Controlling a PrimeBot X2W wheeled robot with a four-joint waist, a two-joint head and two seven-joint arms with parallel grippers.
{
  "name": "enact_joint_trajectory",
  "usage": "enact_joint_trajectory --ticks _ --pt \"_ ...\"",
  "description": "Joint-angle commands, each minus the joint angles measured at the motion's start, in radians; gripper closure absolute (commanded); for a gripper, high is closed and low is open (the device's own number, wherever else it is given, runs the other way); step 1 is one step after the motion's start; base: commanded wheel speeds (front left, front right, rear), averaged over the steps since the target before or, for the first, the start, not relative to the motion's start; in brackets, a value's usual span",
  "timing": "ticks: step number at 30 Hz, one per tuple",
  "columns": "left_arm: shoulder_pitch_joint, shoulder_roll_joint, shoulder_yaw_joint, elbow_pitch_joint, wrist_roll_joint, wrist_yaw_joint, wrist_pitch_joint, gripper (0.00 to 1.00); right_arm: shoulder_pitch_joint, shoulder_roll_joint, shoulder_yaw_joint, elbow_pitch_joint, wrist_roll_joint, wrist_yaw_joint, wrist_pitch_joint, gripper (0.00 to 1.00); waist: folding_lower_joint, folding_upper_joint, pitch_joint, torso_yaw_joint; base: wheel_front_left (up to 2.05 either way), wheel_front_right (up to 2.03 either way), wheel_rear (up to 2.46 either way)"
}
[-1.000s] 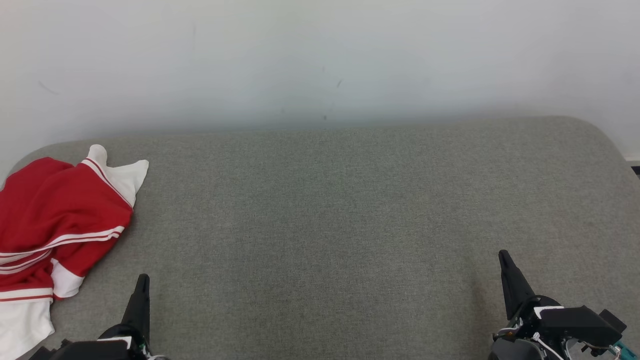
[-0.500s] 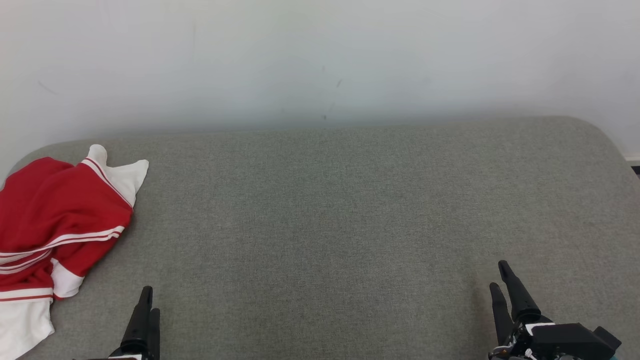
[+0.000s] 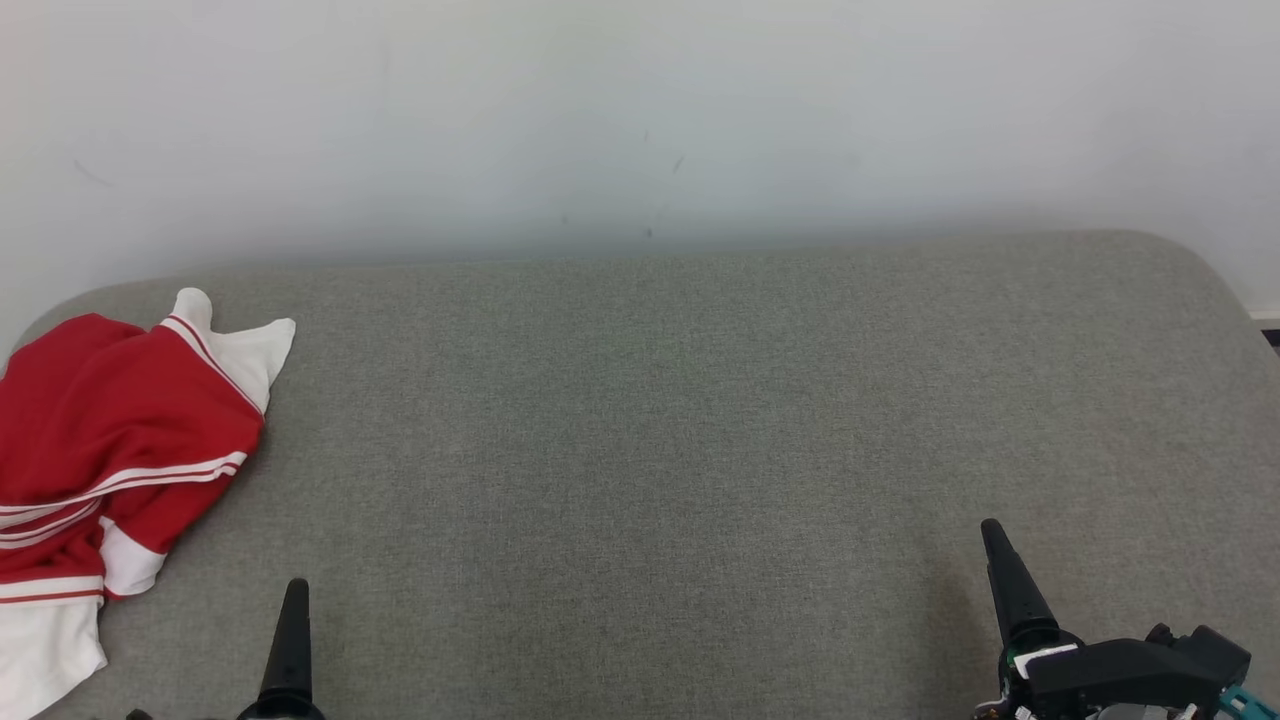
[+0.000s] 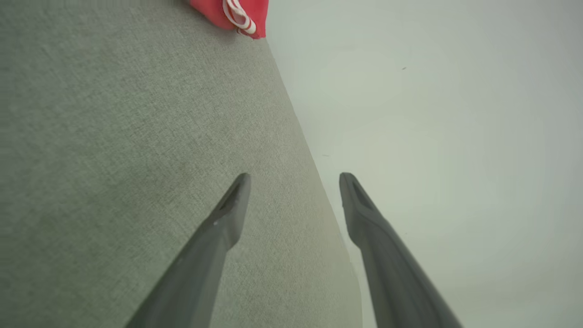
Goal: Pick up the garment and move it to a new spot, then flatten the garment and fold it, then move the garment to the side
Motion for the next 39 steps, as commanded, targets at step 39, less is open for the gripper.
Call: enact_joint_trajectory --ticks 39 --pt "0.045 0.008 -0.035 -0.069 0.645 0.051 -0.15 0.0 -0.004 -0.04 0.059 -0.013 -0.598 -0.001 -0.149 0.0 -0.0002 -0.0001 0.008 -0.011 0.0 0.0 0.0"
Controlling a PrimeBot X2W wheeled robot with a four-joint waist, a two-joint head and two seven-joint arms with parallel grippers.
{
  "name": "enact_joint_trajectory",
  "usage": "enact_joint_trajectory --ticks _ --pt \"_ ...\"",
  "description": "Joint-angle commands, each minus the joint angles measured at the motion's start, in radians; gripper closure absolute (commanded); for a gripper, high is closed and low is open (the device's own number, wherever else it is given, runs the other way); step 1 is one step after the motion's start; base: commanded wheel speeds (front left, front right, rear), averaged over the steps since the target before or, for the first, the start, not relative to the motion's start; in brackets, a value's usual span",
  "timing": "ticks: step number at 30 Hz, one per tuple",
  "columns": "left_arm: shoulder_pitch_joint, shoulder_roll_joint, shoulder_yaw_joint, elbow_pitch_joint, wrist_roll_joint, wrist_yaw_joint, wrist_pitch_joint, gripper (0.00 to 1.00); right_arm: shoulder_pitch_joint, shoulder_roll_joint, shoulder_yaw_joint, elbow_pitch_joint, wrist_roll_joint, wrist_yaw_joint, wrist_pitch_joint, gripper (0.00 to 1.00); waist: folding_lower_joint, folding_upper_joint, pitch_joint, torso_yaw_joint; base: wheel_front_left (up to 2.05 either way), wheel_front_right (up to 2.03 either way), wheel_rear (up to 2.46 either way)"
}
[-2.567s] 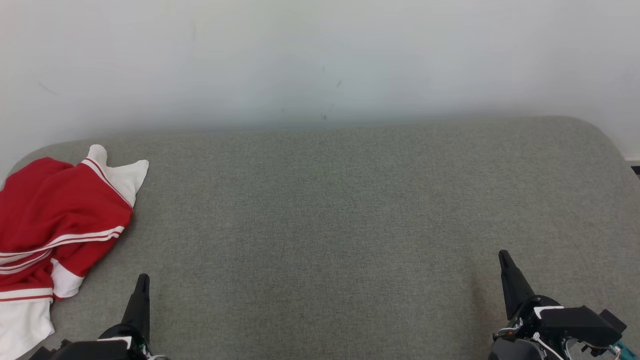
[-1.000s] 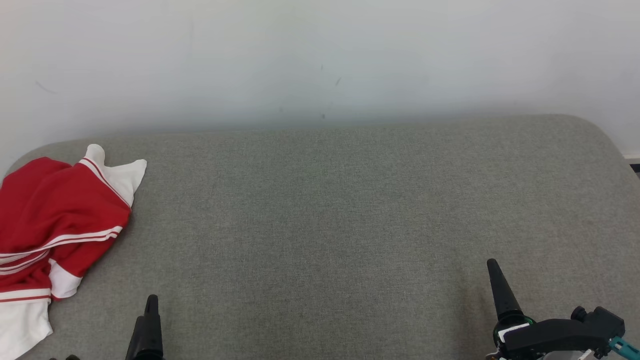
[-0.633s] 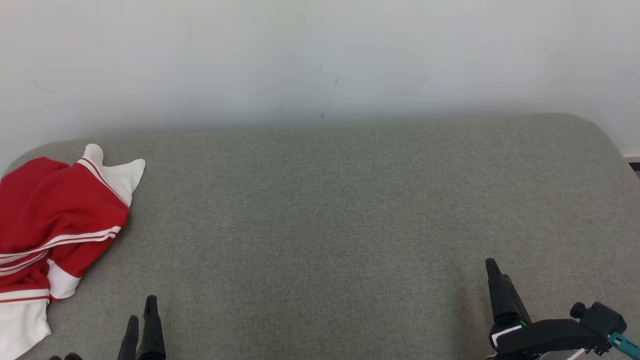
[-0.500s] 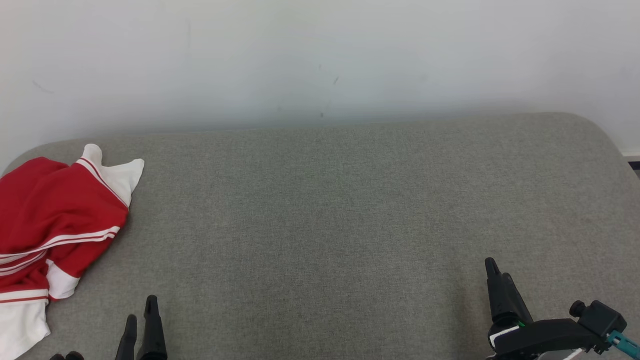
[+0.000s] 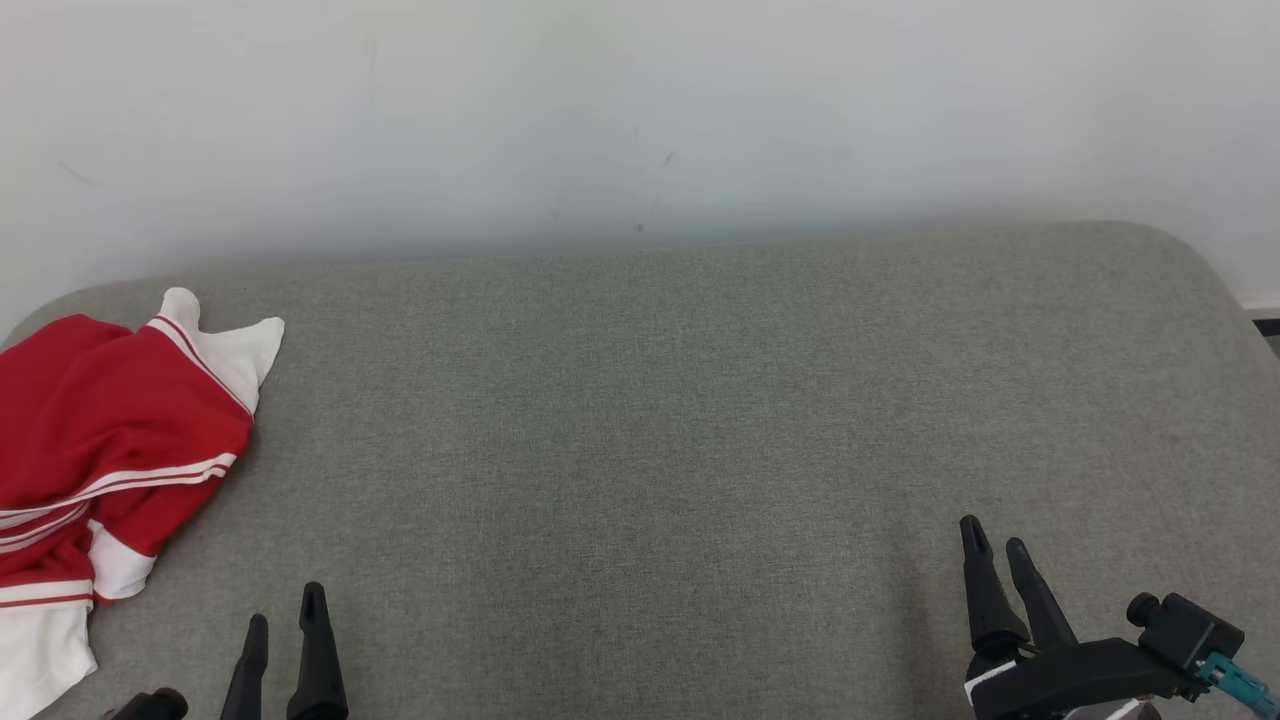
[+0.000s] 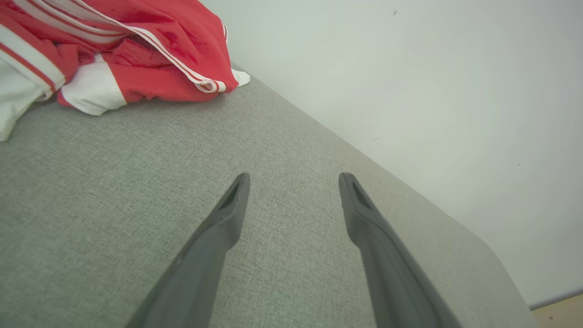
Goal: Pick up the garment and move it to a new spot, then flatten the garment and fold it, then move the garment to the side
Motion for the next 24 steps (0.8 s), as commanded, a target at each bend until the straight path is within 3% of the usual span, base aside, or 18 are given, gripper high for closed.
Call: enact_joint_trajectory --ticks 1,24 --pt "0.005 0.006 -0.003 -0.016 0.034 0.001 -0.01 0.0 -0.009 -0.01 0.005 -0.009 -0.032 -0.001 -0.01 0.0 -0.0001 0.0 0.0 0.0 0.0 0.0 0.0" --pt "0.026 0.008 -0.019 -0.012 0.287 0.018 -0.069 0.0 -0.01 -0.027 0.048 0.006 -0.264 -0.001 -0.069 0.0 -0.0001 0.0 0.001 -0.007 0.0 0.0 0.0"
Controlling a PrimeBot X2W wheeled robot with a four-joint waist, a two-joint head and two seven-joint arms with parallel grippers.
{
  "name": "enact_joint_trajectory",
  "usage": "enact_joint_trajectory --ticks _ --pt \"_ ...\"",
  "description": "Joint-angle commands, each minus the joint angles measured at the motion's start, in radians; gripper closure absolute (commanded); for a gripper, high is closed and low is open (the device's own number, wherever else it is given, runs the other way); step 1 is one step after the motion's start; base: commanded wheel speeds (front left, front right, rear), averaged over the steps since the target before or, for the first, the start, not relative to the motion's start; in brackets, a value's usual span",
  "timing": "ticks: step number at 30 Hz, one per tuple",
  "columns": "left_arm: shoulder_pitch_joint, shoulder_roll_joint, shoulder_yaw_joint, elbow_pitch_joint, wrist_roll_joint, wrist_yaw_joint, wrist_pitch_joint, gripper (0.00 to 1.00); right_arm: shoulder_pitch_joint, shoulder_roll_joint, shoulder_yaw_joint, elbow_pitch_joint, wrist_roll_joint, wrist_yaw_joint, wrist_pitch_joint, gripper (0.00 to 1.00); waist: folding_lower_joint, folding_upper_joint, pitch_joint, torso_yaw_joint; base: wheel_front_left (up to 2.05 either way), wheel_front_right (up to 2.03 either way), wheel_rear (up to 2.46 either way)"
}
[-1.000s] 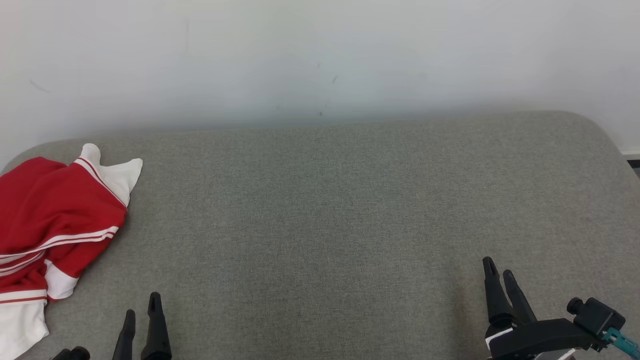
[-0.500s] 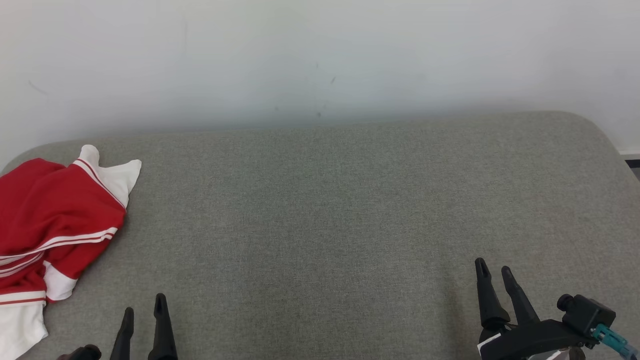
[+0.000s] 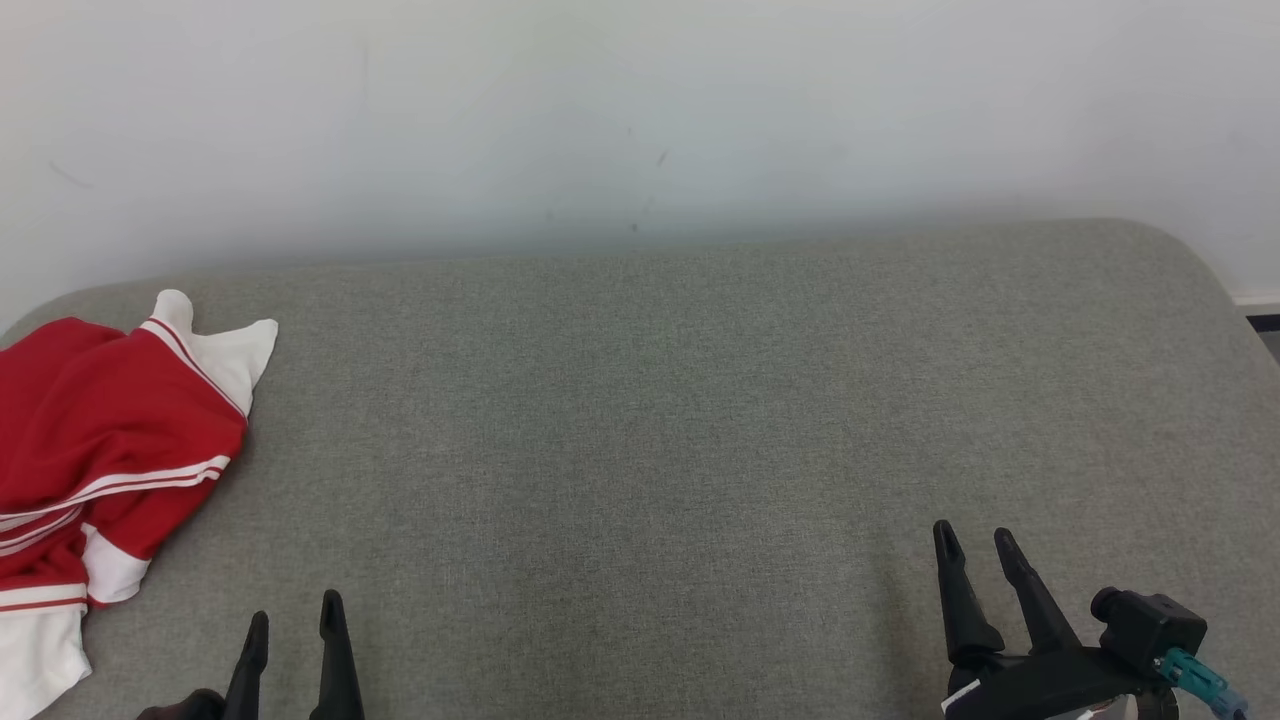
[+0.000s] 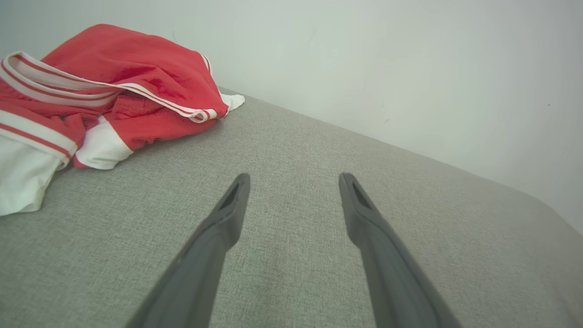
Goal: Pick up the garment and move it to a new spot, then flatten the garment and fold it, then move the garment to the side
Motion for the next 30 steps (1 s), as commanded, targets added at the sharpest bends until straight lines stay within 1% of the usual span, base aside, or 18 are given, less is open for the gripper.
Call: enact_joint_trajectory --ticks 1,30 --pt "0.007 0.006 0.0 -0.007 0.023 0.002 -0.006 0.0 -0.007 -0.007 0.003 -0.004 -0.019 -0.001 -0.007 0.0 -0.0001 -0.0001 0.0 0.0 0.0 0.0 0.0" --pt "0.041 0.007 -0.012 -0.024 0.25 0.031 -0.067 0.0 -0.001 -0.012 0.012 0.002 -0.267 -0.002 -0.068 0.0 -0.0001 -0.0001 0.003 -0.011 0.0 0.0 0.0"
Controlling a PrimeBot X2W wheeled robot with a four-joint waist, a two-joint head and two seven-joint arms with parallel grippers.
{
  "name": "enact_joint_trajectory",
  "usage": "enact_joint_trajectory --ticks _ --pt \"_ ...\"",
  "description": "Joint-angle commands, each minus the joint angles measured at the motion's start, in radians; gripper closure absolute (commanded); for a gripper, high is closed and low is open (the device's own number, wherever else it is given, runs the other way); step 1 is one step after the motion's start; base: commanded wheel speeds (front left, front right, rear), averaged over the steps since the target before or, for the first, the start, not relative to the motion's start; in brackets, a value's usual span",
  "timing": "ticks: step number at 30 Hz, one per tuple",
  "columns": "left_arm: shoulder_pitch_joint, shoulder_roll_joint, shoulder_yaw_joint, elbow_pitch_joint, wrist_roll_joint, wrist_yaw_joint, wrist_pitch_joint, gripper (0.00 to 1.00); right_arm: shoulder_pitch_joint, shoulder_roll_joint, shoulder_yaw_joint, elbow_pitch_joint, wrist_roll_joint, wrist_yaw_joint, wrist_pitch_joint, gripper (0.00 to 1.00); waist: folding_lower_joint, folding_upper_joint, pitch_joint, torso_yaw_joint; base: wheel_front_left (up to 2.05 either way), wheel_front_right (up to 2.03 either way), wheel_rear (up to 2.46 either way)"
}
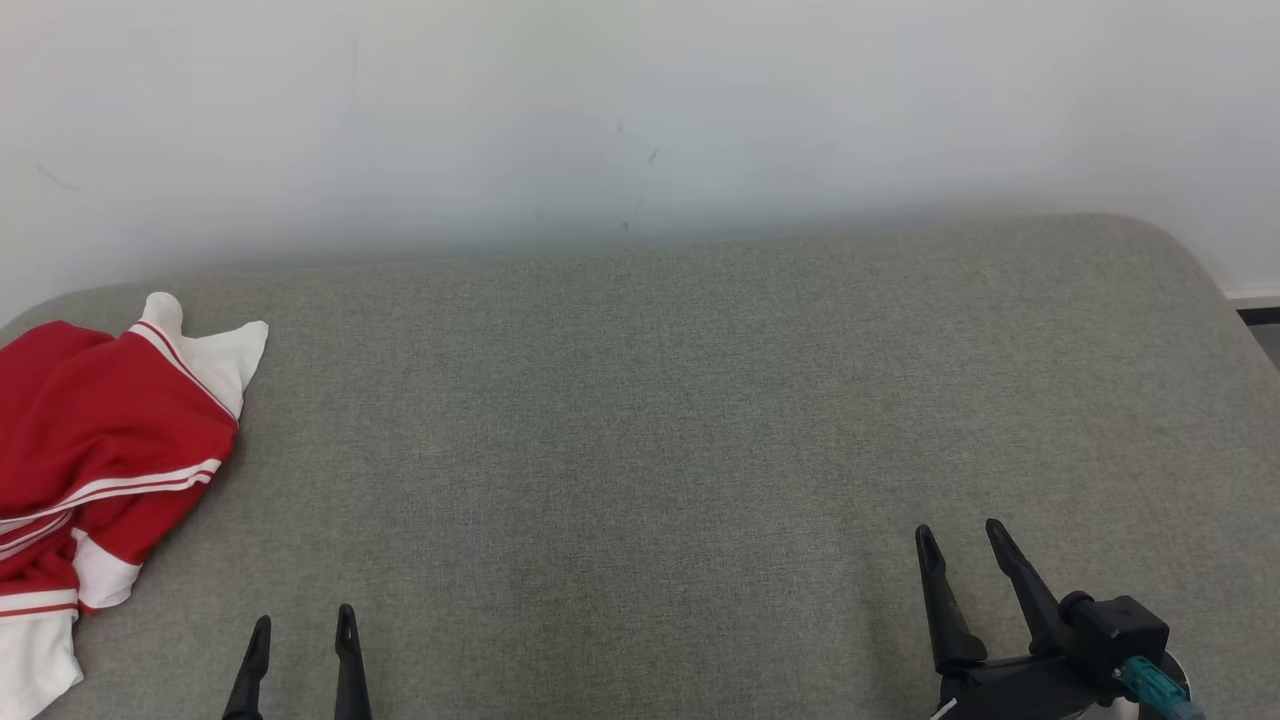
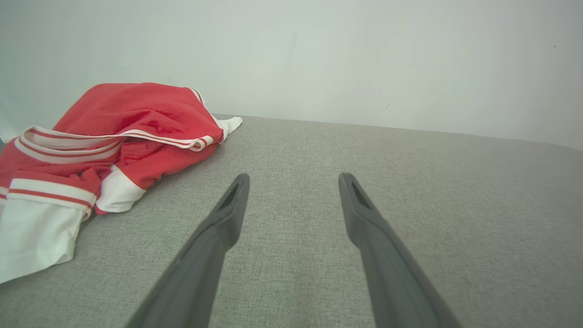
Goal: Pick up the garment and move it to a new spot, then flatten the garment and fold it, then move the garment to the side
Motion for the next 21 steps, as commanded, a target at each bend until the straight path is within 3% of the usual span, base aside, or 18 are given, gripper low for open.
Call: enact_joint_trajectory --ticks 1,14,21 --pt "0.011 0.005 -0.003 -0.008 0.027 0.006 -0.01 0.0 0.0 -0.005 0.004 -0.004 -0.026 -0.002 -0.009 0.0 0.0001 0.0 0.0 0.0 0.0 0.0 0.0" --pt "0.032 0.006 -0.014 -0.02 0.112 0.021 -0.033 0.0 0.016 -0.01 0.013 -0.009 -0.111 -0.002 -0.032 0.0 0.0001 0.0 -0.001 0.005 0.0 0.0 0.0" --pt "0.031 0.006 -0.009 -0.021 0.106 0.019 -0.031 0.0 0.019 -0.002 0.014 -0.006 -0.111 -0.002 -0.031 0.0 0.0001 0.0 0.001 0.02 0.0 0.0 0.0"
